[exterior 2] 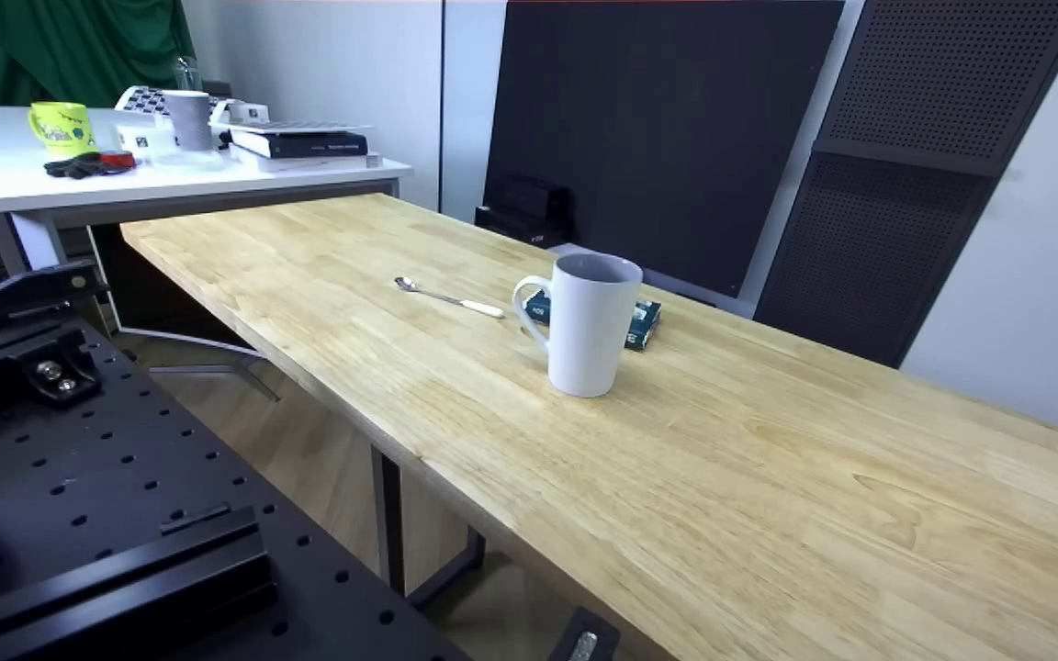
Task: Take the spoon and put it in the cup, pick it and put it on the table, then pick it and put it back in the cup
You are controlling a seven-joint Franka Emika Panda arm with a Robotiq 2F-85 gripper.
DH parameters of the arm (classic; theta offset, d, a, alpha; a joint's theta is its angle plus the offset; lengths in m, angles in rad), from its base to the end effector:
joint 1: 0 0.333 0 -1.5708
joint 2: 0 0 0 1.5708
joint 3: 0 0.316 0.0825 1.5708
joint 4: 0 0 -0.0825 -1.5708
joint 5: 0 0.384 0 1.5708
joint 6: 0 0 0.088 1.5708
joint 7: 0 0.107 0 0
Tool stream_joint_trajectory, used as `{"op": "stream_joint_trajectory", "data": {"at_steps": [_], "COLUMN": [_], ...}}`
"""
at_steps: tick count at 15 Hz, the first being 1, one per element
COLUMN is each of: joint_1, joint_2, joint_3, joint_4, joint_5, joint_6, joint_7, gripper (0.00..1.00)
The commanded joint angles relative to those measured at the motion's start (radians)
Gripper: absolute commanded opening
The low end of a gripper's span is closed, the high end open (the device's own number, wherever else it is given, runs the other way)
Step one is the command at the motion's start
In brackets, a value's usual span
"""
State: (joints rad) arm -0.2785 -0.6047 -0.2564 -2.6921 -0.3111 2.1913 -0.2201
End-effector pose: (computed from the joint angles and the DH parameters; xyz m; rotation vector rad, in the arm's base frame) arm 0.3097 -0.1922 0.4180 2.9923 -0.1619 0.0790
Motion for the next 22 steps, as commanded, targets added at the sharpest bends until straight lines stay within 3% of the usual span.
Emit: {"op": "stream_joint_trajectory", "data": {"at_steps": [1, 8, 16, 19, 22], "joint_1": [-0.002, -0.007, 0.066, 0.102, 0.106], "joint_2": [0.0, 0.042, 0.221, 0.294, 0.373], "joint_3": [0.003, 0.047, 0.193, 0.251, 0.339], "joint_4": [0.001, 0.004, 0.021, 0.042, 0.077], "joint_5": [0.002, -0.019, -0.01, -0.001, 0.039], "joint_6": [-0.002, 0.042, 0.114, 0.151, 0.172], "joint_7": [-0.002, 0.073, 0.221, 0.33, 0.549], "gripper": [1.0, 1.0, 1.0, 1.0, 1.0]}}
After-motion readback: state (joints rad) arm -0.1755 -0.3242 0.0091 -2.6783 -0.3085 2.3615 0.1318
